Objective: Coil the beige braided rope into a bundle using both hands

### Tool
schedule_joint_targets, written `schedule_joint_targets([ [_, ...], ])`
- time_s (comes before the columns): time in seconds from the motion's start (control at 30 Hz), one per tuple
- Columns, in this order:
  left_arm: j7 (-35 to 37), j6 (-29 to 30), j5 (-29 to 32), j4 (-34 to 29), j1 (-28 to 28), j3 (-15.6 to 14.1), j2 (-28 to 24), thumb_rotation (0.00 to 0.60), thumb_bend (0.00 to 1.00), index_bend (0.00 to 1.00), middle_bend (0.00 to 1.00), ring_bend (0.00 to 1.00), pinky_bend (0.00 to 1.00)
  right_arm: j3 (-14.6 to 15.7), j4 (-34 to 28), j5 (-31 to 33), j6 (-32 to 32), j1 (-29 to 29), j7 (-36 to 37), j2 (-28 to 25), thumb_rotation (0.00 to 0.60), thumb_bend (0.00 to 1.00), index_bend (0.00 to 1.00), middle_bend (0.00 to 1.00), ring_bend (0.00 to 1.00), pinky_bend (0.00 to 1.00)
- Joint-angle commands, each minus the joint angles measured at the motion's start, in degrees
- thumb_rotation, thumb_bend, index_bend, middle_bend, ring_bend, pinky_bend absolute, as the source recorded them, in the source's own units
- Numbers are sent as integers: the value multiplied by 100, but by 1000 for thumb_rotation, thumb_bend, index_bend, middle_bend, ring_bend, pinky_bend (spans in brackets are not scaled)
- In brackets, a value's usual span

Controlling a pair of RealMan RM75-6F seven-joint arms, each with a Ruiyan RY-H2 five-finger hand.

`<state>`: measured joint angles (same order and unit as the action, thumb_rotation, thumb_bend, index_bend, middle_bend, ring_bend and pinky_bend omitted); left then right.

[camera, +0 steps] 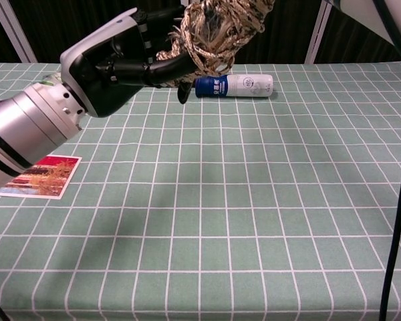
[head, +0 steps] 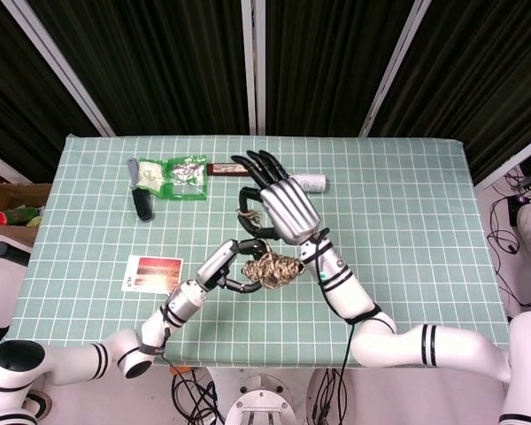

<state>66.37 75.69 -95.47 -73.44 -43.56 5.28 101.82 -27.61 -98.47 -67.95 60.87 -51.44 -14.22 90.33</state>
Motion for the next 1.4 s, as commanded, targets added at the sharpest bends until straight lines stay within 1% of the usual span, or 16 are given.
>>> schedule_joint_targets([
  [0.03,613,-3,-54,127,-84,-65,-47,600,454,788,778,636,634,78,-11,31,84,157,337,-120,600,554,976,119,0,0],
  [0.17,1128,4,-43,148,-123,-76,-57,600,454,788,779,637,634,173,-8,1,163,288,720,-167,600,563,976,122,0,0],
  [0.33,1605,22,34,137,-127,-51,-72,600,454,789,780,638,634,276,39,1,212,413,1135,-170,600,567,976,124,0,0],
  [0.47,2019,76,106,44,-99,-16,-122,600,454,789,780,639,634,412,66,-40,221,530,1464,-179,600,568,976,125,0,0],
  [0.6,2285,101,175,-50,-71,27,-188,600,455,789,780,639,634,590,78,-189,276,653,1681,-190,600,556,976,124,0,0],
  [0.87,2414,1,526,-188,18,213,-209,600,455,789,781,638,634,958,-14,-622,545,948,2000,-218,600,544,975,124,0,0],
  [1.1,2442,-59,588,-214,25,323,-215,600,455,789,782,639,634,1192,-230,-813,599,1148,2343,-262,600,532,954,118,0,0],
  [1.13,2447,-64,583,-215,25,329,-217,600,455,789,782,639,634,1217,-236,-852,612,1171,2389,-269,600,508,916,105,0,0],
  [1.17,2444,-64,571,-216,25,333,-221,600,455,789,782,639,634,1245,-227,-914,647,1208,2471,-275,600,468,854,88,0,0],
  [1.2,2433,-65,564,-219,25,336,-225,600,455,789,782,639,634,1261,-204,-959,686,1239,2545,-273,600,404,733,58,0,0],
  [1.23,2416,-63,557,-223,28,339,-230,600,455,789,782,639,634,1277,-181,-987,721,1274,2616,-271,600,306,532,25,0,0],
  [1.27,2403,-63,553,-230,30,342,-235,600,454,789,782,639,634,1299,-165,-1008,738,1303,2666,-277,600,256,395,12,0,0],
  [1.3,2392,-62,549,-243,35,347,-248,600,455,789,782,639,634,1328,-153,-998,759,1358,2732,-303,600,185,203,1,0,0],
  [1.33,2382,-62,550,-253,39,354,-258,600,455,789,782,639,634,1345,-138,-1001,783,1399,2789,-323,600,123,72,0,0,0],
  [1.37,2365,-65,554,-262,44,362,-270,600,455,789,782,639,634,1367,-103,-1013,825,1454,2847,-346,600,82,12,0,0,0],
  [1.4,2355,-67,558,-268,48,368,-278,600,455,789,782,639,634,1384,-73,-1029,863,1497,2892,-361,600,39,0,0,0,0],
])
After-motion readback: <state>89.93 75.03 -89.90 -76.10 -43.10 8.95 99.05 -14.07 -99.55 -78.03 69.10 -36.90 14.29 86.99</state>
